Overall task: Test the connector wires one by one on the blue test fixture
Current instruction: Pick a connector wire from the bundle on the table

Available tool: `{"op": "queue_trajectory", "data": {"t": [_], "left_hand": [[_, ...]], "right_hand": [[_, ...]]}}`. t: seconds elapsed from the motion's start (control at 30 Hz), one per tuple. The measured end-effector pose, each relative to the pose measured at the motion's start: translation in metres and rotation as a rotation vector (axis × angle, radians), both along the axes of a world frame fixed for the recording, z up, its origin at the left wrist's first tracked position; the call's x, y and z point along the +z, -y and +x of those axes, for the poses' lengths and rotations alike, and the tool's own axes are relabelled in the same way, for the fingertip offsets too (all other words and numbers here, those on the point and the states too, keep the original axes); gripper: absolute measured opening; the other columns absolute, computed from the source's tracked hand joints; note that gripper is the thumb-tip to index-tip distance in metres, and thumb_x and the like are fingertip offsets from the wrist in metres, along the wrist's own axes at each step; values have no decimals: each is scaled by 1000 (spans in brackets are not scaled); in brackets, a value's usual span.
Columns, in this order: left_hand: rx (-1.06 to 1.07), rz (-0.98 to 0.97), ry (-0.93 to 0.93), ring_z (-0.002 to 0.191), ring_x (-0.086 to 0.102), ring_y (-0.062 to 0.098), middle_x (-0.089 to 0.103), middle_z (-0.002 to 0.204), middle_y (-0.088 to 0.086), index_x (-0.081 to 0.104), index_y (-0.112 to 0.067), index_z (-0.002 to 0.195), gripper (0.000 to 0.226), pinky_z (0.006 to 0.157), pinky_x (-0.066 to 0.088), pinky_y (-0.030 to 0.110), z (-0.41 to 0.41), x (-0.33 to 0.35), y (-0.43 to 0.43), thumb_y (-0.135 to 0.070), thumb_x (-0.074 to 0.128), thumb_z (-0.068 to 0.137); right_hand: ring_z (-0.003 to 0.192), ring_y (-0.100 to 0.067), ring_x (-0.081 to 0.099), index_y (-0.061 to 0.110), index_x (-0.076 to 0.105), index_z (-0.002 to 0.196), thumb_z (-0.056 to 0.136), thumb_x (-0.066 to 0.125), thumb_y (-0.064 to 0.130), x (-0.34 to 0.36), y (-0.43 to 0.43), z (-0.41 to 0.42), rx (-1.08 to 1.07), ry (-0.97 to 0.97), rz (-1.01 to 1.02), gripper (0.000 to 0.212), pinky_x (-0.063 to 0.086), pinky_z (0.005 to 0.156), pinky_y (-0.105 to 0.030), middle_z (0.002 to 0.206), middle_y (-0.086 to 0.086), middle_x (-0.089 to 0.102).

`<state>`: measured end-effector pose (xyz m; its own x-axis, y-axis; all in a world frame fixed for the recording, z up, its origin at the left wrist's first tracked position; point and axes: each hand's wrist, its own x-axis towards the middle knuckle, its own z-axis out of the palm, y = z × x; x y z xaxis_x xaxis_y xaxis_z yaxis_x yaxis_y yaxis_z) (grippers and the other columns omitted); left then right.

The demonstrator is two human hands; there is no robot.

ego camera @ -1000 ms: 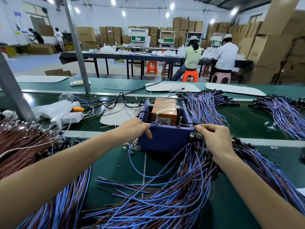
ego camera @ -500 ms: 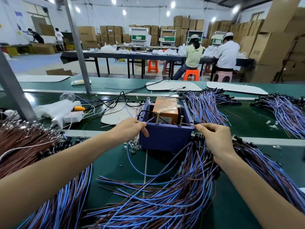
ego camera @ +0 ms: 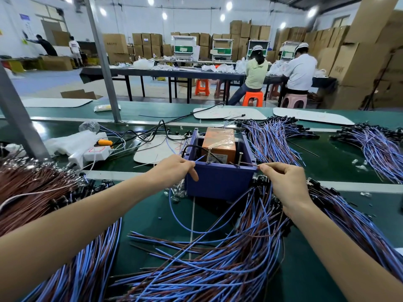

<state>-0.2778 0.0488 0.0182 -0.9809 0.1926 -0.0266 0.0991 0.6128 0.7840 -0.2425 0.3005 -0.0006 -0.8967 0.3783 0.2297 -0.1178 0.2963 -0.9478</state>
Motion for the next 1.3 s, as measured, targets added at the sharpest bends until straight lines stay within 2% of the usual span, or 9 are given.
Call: {"op": "queue_trajectory", "data": {"t": [0.33, 0.43, 0.57, 0.73, 0.97, 1.07, 1.17, 1.23, 1.3], "left_hand": [[-46, -33, -4, 40, 26, 11, 27, 46, -6, 75, -23, 64, 49, 38, 26, 19, 6, 1, -6, -32, 42, 98], [-55, -32, -1, 41, 27, 12, 27, 48, -4, 75, -22, 64, 48, 42, 26, 23, 8, 3, -5, -31, 43, 98], [-75, -39, 6, 50, 28, 17, 28, 53, -1, 75, -19, 69, 45, 46, 27, 25, 10, 6, -6, -31, 42, 98], [-81, -49, 4, 51, 31, 17, 30, 49, -4, 76, -20, 69, 45, 50, 31, 26, 12, 7, -8, -31, 42, 98], [-75, -25, 14, 45, 36, 11, 34, 48, -6, 75, -19, 72, 43, 48, 32, 23, 18, 11, -9, -29, 43, 98], [-98, 147, 52, 43, 38, 4, 39, 43, -12, 75, -15, 85, 27, 51, 36, 14, 29, 12, -13, -25, 52, 96], [-165, 543, 168, 45, 43, 5, 52, 54, -5, 71, -13, 102, 17, 48, 45, 16, 46, 16, -24, -19, 57, 93], [-198, 765, 190, 46, 47, 3, 57, 58, -2, 70, -11, 100, 17, 52, 51, 17, 56, 21, -34, -16, 58, 89], [-178, 912, 119, 46, 50, 3, 59, 59, 0, 72, -8, 87, 15, 53, 52, 16, 62, 29, -38, -16, 60, 82]], "right_hand": [[68, -6, 55, 15, 74, 86, 86, 69, 20, -2, -1, -1, -21, 26, -7, 7, 44, 71, -34, 71, 7, 65], [63, -3, 54, 14, 74, 87, 86, 69, 18, -3, -2, -2, -16, 22, -14, 6, 43, 66, -28, 67, 9, 64], [79, -2, 60, 18, 72, 83, 87, 69, 15, -1, -1, 0, 18, 11, -36, 5, 39, 70, -14, 79, 6, 68], [84, -6, 61, 20, 71, 82, 88, 68, 16, 0, 1, 0, 39, 10, -25, 8, 40, 79, -20, 84, 2, 69], [83, -10, 62, 24, 68, 76, 88, 68, 16, 4, 4, 6, 32, -7, -15, 15, 43, 78, -20, 83, 2, 70], [65, -2, 59, 25, 70, 74, 86, 69, 17, 12, 15, 20, 61, -67, -48, 14, 44, 63, -14, 67, 11, 68], [42, 1, 49, 16, 73, 76, 84, 71, 13, 22, 39, 39, 201, -126, -78, 8, 36, 45, -8, 50, 9, 62], [39, 1, 48, 10, 73, 79, 84, 70, 11, 28, 55, 49, 325, -163, -91, 6, 34, 44, -7, 51, 3, 63], [41, 0, 50, 10, 73, 82, 86, 67, 19, 34, 66, 58, 466, -174, -132, 11, 36, 44, -7, 55, 3, 65]]}}
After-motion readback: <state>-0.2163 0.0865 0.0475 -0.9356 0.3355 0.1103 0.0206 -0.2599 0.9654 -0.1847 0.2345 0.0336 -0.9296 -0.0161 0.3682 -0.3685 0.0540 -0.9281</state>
